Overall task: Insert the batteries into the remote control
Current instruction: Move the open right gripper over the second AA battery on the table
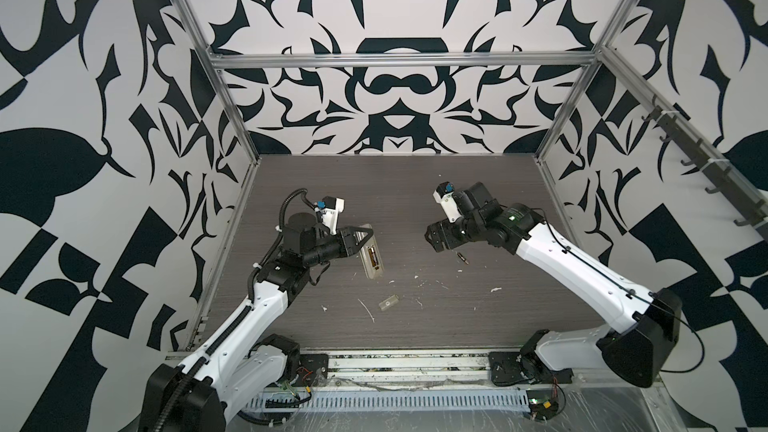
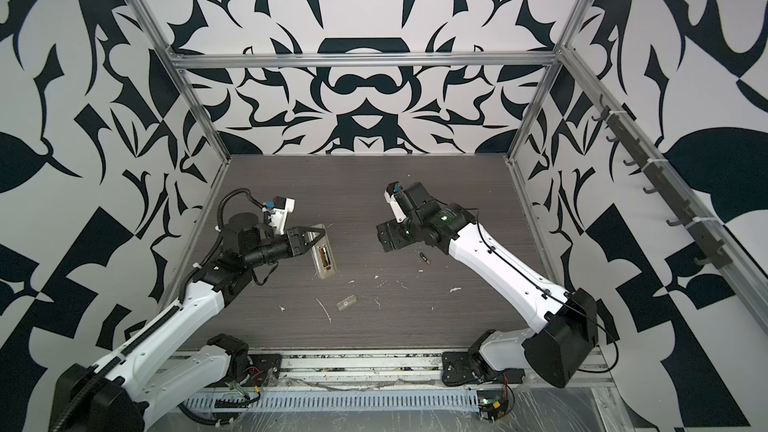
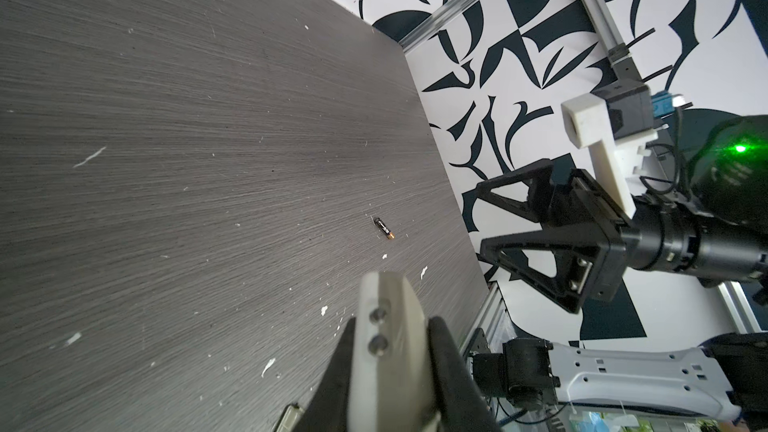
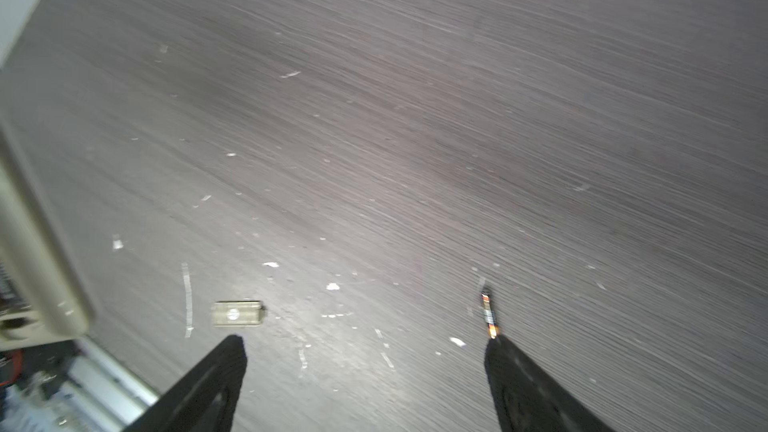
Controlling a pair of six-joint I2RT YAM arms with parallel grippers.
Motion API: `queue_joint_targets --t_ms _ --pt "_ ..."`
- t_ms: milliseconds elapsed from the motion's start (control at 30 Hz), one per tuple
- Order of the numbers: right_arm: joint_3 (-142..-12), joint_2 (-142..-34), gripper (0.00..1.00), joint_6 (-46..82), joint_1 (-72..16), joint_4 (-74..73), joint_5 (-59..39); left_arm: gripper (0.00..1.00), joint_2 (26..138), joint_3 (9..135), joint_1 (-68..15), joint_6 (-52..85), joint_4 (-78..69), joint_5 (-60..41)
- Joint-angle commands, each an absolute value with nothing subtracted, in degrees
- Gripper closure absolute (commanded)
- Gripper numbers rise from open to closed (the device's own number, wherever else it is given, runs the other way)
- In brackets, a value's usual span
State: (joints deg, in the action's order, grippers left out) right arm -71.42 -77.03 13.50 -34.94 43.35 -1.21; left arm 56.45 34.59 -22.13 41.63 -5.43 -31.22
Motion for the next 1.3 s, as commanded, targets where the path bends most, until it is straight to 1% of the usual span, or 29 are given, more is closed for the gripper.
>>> queue_joint_targets --t_ms 0,200,400,800,1067,1267 --pt "-69.7 -78.3 0.03 13.64 -31.29 45.85 1.04 1.0 57.41 36.01 -21.97 41.58 -9.74 -33.36" --pt "-67.6 -83.29 0.02 11.8 -25.57 44.82 -2.08 1.0 56.05 34.75 -21.93 42.28 -9.72 -32.38" --pt "-66.62 -88.59 0.01 11.21 -24.61 43.51 -3.99 1.0 55.87 34.43 -21.88 41.85 -9.9 -31.79" --pt "-65.15 -95.38 0.01 10.72 -23.51 44.86 -4.17 1.0 60.41 33.15 -21.88 42.73 -18.62 -34.89" --pt "-62.52 -97.62 0.03 11.82 -21.45 42.9 -4.7 1.0 60.09 30.93 -21.88 43.66 -21.33 -35.54" --pt "-61.36 -99.05 0.1 11.14 -20.27 41.51 -6.0 1.0 60.11 30.57 -21.88 43.68 -21.1 -35.31"
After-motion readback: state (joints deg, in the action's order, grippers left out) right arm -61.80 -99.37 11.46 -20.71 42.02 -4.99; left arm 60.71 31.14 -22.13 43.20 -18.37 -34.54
